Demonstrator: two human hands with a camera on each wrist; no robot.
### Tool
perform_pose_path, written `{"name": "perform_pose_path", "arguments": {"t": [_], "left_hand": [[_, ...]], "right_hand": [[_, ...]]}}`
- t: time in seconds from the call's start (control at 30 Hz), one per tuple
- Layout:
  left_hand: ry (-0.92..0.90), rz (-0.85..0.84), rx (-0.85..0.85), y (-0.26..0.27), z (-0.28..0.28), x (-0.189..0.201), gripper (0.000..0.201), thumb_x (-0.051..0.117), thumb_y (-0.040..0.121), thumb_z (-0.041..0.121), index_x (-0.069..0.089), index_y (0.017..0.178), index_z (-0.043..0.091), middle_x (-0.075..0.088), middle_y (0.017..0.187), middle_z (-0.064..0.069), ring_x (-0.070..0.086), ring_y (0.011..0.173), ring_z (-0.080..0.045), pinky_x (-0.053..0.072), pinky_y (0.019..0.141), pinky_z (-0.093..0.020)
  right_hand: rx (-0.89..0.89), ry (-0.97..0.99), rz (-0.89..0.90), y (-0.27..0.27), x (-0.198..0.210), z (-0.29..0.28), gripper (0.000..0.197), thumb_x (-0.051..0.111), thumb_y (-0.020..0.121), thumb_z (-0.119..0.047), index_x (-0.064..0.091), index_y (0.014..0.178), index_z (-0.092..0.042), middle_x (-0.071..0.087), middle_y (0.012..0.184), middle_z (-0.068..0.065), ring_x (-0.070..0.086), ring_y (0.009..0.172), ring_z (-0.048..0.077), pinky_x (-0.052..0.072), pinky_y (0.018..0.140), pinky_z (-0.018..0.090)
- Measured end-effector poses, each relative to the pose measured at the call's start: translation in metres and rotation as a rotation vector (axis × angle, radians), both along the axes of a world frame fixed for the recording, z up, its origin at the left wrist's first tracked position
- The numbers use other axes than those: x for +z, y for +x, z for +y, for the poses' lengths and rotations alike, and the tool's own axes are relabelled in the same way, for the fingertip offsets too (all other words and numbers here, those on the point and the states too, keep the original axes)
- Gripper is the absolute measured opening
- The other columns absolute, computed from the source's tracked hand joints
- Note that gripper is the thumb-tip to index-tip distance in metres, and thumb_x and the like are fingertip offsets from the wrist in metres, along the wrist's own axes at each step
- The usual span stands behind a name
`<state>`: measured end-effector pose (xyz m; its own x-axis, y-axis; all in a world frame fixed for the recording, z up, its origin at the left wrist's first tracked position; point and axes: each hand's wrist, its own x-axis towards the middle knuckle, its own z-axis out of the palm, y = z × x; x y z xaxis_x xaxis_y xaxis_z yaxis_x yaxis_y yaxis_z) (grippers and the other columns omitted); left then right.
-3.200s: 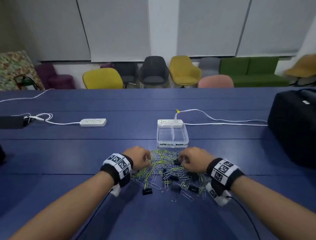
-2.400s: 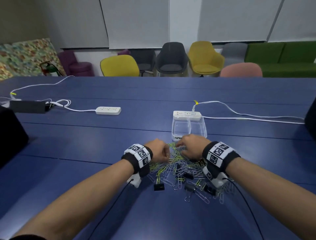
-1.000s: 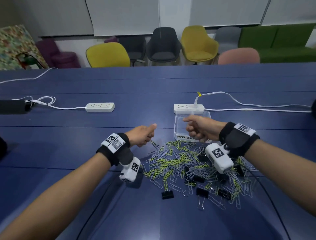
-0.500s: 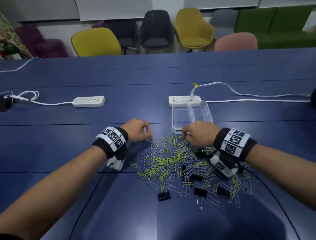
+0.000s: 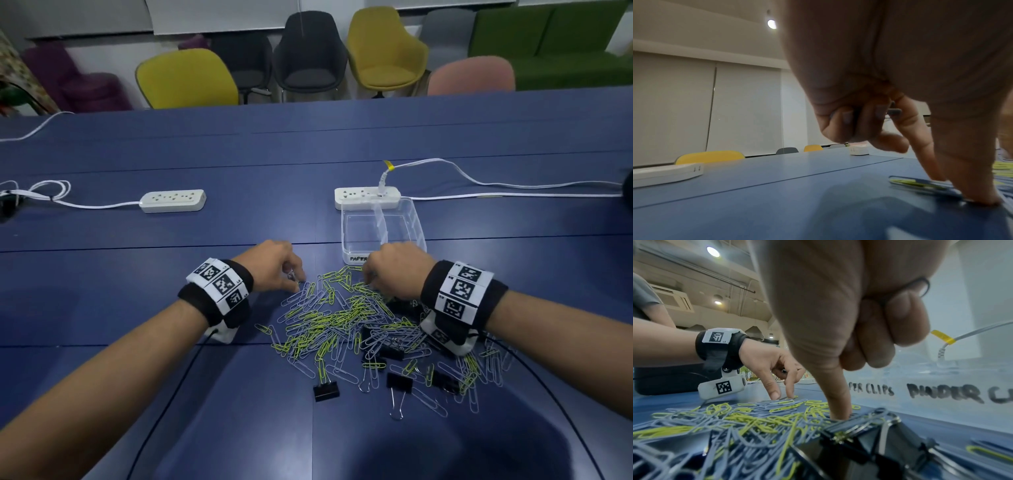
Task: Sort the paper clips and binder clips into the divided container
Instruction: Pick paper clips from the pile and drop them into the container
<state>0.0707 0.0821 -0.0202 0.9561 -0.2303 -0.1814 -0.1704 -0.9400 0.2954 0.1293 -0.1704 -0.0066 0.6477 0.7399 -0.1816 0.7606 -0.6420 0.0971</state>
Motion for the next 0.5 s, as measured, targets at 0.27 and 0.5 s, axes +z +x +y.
{"name": "perform_pose_path", "arguments": {"t": [0.27, 0.5], "left_hand": [[0.008, 0.014, 0.011, -0.007, -0.006, 0.002, 0.017, 0.073, 0.078, 0.044, 0.072, 0.088, 0.030, 0.053, 0.093, 0.006, 0.055, 0.090, -0.013, 0.048, 0.085, -0.036], [0.037, 0.046, 0.015, -0.011, 0.002, 0.000, 0.011, 0.077, 0.074, 0.035, 0.070, 0.081, 0.031, 0.052, 0.089, 0.013, 0.053, 0.087, -0.009, 0.049, 0.083, -0.035]], "right_hand": [[0.070, 0.082, 0.162, 0.001, 0.002, -0.005, 0.012, 0.050, 0.086, -0.029, 0.059, 0.082, -0.022, 0.064, 0.077, -0.003, 0.059, 0.072, 0.023, 0.038, 0.062, 0.026], [-0.281, 0.642, 0.930, 0.013, 0.027, -0.010, 0.023, 0.037, 0.079, -0.027, 0.044, 0.076, -0.006, 0.051, 0.062, 0.015, 0.030, 0.040, 0.018, 0.026, 0.039, 0.021]]}}
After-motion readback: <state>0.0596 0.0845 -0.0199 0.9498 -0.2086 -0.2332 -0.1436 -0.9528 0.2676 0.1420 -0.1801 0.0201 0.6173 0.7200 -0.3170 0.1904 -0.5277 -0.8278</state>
